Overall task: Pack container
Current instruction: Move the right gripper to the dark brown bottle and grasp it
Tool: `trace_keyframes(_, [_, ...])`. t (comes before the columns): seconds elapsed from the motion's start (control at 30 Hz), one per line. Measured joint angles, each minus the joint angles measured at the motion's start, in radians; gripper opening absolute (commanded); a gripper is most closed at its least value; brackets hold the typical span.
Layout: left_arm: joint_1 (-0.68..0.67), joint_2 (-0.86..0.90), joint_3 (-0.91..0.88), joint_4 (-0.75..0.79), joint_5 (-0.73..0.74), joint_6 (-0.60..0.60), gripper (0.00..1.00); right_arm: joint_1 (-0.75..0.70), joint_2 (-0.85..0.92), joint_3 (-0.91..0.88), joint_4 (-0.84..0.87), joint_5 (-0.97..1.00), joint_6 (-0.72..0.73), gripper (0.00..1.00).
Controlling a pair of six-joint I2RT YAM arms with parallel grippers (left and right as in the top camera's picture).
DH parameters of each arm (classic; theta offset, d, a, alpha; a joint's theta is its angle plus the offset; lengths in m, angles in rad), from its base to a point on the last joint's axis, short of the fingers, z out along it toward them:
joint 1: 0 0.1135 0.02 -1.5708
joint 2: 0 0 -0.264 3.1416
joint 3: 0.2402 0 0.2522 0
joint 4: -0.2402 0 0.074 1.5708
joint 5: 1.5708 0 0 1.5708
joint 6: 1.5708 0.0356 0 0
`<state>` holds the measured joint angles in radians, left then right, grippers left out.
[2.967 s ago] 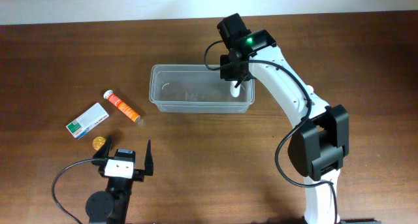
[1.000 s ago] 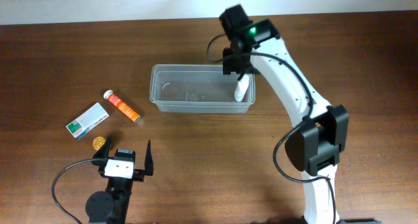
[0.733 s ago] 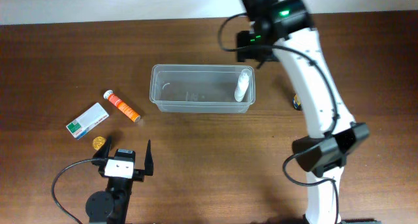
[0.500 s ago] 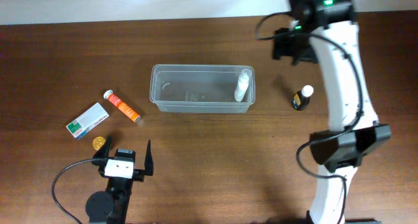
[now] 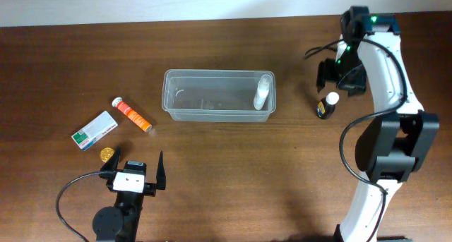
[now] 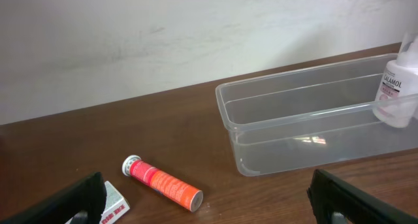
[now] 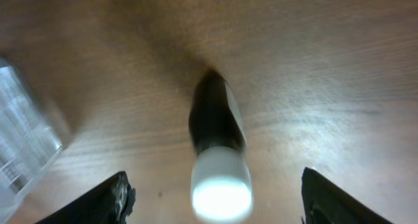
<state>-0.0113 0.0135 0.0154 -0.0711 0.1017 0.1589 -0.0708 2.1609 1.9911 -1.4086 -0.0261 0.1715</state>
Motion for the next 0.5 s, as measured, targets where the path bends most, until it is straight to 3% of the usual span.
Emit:
trace_keyframes(0.2, [0.0,0.0,0.0,0.0,0.0,0.0,0.99,-0.004,0.0,-0.174,0.148,-0.015,-0.018,0.73])
trace_keyframes(0.5, [0.0,0.0,0.0,0.0,0.0,0.0,0.99,-0.008,0.0,-0.282,0.239,-0.021,-0.022,0.39])
